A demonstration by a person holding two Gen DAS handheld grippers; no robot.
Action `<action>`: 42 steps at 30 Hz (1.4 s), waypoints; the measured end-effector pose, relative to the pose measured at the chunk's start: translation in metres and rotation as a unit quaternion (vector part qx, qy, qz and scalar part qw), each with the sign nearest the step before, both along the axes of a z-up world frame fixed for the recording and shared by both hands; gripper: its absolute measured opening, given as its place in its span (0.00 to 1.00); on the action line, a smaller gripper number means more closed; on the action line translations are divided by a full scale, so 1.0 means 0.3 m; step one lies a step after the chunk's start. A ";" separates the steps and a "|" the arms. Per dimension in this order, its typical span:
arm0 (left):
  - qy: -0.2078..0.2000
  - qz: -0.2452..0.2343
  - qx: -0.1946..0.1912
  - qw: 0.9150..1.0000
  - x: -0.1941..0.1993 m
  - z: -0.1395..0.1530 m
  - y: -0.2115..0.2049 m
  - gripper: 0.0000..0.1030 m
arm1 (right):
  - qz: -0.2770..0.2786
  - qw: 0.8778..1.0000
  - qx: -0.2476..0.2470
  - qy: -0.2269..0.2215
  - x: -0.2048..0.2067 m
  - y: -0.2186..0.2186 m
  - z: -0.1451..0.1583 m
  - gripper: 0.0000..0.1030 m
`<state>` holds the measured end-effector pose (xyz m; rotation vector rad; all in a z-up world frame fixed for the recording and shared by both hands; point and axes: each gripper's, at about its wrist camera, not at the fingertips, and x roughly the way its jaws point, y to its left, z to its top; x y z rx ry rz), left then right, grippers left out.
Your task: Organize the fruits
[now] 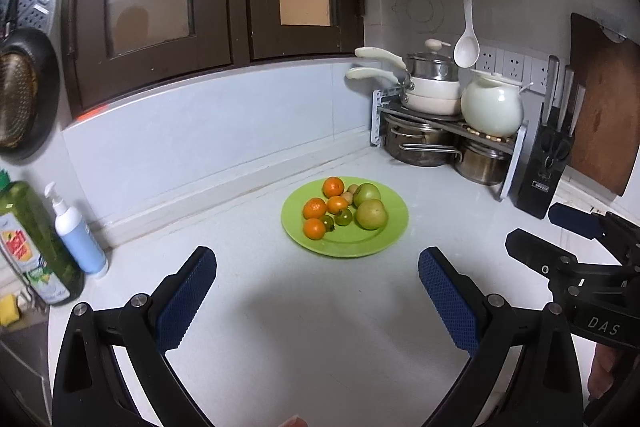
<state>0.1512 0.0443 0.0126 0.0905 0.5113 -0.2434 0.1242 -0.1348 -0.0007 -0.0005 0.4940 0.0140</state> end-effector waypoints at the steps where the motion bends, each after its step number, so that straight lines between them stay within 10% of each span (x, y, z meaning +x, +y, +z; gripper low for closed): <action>1: 0.000 0.002 -0.003 1.000 -0.016 0.001 -0.002 1.00 | 0.003 1.000 0.000 0.000 -0.015 -0.008 0.004 0.74; 42: -0.040 0.076 0.004 0.996 -0.459 0.029 -0.127 1.00 | 0.071 0.997 0.000 -0.009 -0.382 -0.151 0.002 0.78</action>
